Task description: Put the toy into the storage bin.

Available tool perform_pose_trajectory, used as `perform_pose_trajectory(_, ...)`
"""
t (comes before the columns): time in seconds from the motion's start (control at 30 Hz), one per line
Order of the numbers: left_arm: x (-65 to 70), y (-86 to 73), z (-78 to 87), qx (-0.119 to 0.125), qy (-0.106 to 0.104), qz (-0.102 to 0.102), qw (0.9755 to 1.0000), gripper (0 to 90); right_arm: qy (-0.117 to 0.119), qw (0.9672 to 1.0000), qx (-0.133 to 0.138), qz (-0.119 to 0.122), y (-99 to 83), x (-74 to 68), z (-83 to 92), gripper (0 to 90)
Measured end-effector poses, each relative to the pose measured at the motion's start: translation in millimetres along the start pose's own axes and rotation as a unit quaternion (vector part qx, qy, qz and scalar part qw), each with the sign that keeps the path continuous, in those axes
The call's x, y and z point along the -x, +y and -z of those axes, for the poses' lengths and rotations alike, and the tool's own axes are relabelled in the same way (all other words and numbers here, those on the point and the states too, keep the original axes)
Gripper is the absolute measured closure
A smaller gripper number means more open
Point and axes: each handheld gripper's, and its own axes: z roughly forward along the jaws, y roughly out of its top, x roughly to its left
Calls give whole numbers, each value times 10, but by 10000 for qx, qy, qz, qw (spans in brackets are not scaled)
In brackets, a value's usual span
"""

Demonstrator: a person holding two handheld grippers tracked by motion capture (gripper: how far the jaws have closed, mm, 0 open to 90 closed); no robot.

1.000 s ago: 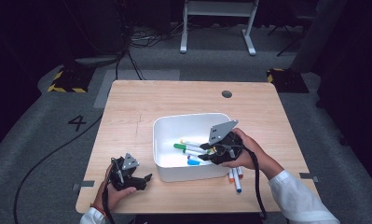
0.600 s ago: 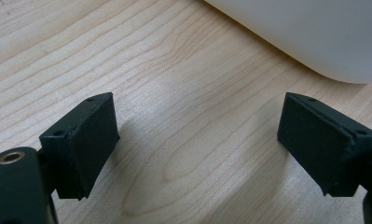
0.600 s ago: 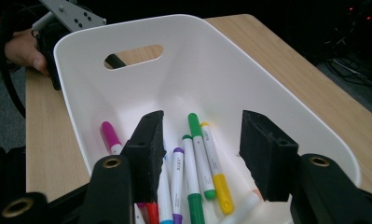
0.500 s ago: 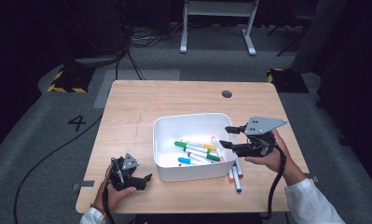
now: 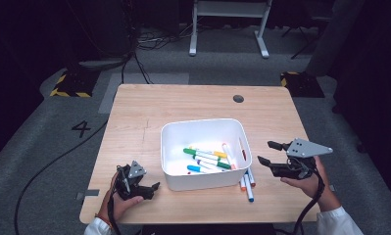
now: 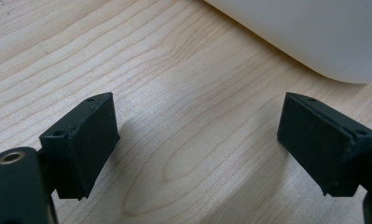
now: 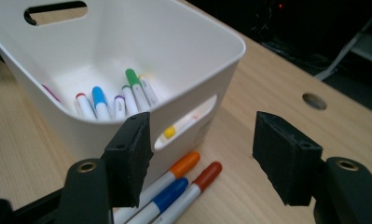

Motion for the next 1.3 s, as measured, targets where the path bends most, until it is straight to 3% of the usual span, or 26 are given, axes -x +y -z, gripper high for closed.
perform_pose_trajectory(0.07,0,0,1,-5,3,2,10000,124,-108,9996,-243,-75,-156,24,-71,374)
perform_pose_trajectory(0.2,1,0,1,-4,5,8,10000,124,-104,9981,-498,-341,-412,26,-258,375)
perform_pose_trajectory(0.4,3,0,1,-6,9,11,10000,124,15,9958,-800,-438,-615,-21,-513,369)
perform_pose_trajectory(0.63,3,0,1,-7,9,10,10000,124,35,9935,-1063,-412,-712,-40,-674,367)
perform_pose_trajectory(0.73,2,0,1,-7,10,9,10000,124,29,9922,-1141,-510,-749,-16,-700,366)
perform_pose_trajectory(1.0,3,0,1,-6,10,11,10000,124,25,9915,-1063,-744,-769,13,-709,369)
perform_pose_trajectory(1.17,2,0,2,-8,9,9,10000,124,-62,9905,-1250,-579,-793,7,-755,368)
perform_pose_trajectory(1.3,3,-1,3,-7,-6,24,10000,124,-302,9879,-1335,-731,-826,124,-740,387)
